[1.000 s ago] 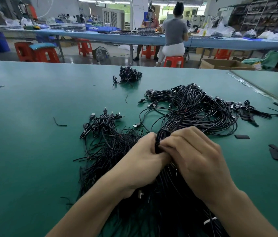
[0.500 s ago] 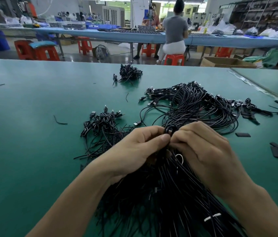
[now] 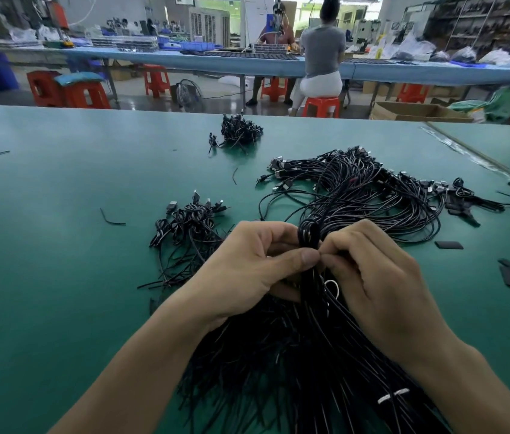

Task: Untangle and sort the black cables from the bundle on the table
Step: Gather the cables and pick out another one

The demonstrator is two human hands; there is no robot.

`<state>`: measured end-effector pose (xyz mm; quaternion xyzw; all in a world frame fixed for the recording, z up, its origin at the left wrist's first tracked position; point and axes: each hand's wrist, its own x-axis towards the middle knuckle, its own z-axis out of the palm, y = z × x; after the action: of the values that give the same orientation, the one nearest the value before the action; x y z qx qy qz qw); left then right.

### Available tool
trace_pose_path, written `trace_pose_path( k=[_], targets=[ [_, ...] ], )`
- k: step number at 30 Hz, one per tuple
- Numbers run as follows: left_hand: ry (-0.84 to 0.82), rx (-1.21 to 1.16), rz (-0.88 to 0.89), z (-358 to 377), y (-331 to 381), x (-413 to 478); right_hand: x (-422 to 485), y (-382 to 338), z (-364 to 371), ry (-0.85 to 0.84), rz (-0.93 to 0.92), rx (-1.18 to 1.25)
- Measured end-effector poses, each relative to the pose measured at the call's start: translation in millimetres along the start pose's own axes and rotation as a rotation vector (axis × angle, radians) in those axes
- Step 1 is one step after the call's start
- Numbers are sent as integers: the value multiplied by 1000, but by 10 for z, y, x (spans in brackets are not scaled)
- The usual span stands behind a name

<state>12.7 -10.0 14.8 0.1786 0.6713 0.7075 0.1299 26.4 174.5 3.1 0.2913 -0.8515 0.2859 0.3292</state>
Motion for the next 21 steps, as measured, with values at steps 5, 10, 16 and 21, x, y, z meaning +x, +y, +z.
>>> trace_pose_path(
  k=[5,10,16,21],
  targets=[
    [17,3,8,-21,-16,2,0,-147,25,-6,245,163],
    [33,68,33,-13,-33,9,34,-228,-33,-206,890,652],
    [3,121,42,2,4,-12,62,-238,-147,-247,1261,1258],
    [39,71,5,-2,24,-14,21,-220,-100,-54,766,593]
  ],
)
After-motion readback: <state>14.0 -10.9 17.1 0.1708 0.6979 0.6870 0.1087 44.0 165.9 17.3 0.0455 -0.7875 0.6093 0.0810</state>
